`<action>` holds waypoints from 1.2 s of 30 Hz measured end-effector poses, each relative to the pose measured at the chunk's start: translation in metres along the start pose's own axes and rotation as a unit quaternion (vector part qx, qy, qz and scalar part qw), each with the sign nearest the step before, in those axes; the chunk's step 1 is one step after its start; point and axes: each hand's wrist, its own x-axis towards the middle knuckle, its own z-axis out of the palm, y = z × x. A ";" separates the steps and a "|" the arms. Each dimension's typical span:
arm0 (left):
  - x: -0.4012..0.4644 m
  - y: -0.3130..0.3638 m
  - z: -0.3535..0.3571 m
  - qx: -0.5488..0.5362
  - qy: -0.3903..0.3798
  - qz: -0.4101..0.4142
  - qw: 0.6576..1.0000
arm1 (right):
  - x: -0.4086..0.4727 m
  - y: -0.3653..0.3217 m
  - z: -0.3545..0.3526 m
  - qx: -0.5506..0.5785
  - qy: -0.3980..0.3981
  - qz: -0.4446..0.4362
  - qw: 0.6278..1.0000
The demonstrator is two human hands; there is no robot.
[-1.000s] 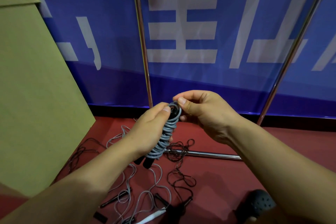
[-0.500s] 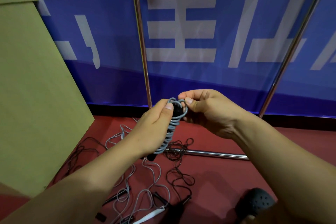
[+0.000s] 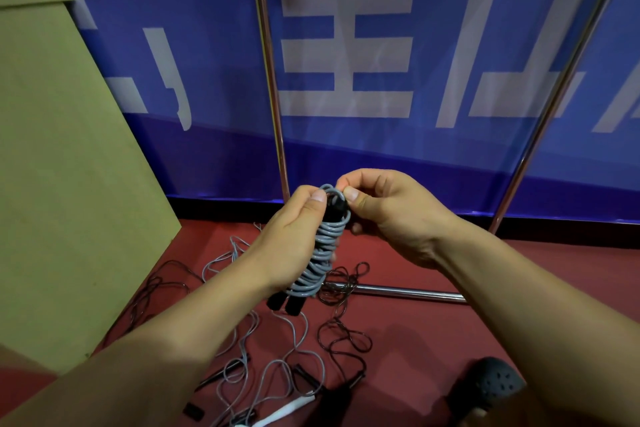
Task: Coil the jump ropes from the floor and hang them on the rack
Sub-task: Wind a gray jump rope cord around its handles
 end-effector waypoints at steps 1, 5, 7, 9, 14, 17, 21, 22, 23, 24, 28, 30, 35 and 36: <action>0.000 0.001 0.001 -0.016 -0.007 -0.011 1.000 | 0.000 0.001 0.001 0.002 0.000 -0.005 1.000; -0.003 0.004 0.003 -0.046 -0.028 -0.029 0.998 | 0.001 0.003 0.005 0.036 0.024 -0.008 0.999; -0.003 0.005 0.004 -0.052 -0.033 -0.033 0.998 | 0.002 0.004 0.007 0.087 0.049 0.008 0.995; -0.003 0.007 0.004 -0.065 -0.033 -0.036 0.997 | 0.002 0.006 0.011 0.134 0.068 0.036 0.988; -0.002 0.009 0.006 -0.115 -0.015 -0.042 0.992 | -0.001 0.009 0.020 0.163 0.110 0.034 0.980; -0.001 0.010 0.005 -0.140 0.011 -0.054 0.989 | -0.001 0.008 0.021 0.147 0.125 -0.001 0.981; 0.004 0.005 0.003 -0.167 0.072 -0.059 0.981 | -0.002 0.008 0.022 0.100 0.123 -0.020 0.987; 0.005 0.005 0.003 -0.170 0.084 -0.054 0.980 | -0.002 0.008 0.023 0.090 0.120 -0.024 0.988; 0.006 0.004 0.003 -0.168 0.095 -0.048 0.980 | -0.002 0.008 0.023 0.080 0.117 -0.027 0.989; 0.006 0.004 0.003 -0.167 0.105 -0.040 0.979 | -0.003 0.008 0.024 0.073 0.116 -0.029 0.990; 0.005 0.006 0.003 -0.156 0.129 0.002 0.979 | -0.002 0.008 0.023 0.070 0.114 -0.027 0.991; 0.004 0.006 0.003 -0.133 0.141 0.017 0.981 | -0.002 0.010 0.023 0.069 0.118 -0.022 0.990; 0.005 0.007 0.006 -0.113 0.156 0.036 0.981 | 0.000 0.013 0.022 0.084 0.124 -0.023 0.988; 0.005 0.007 0.006 -0.112 0.161 0.039 0.980 | 0.001 0.013 0.022 0.089 0.125 -0.025 0.988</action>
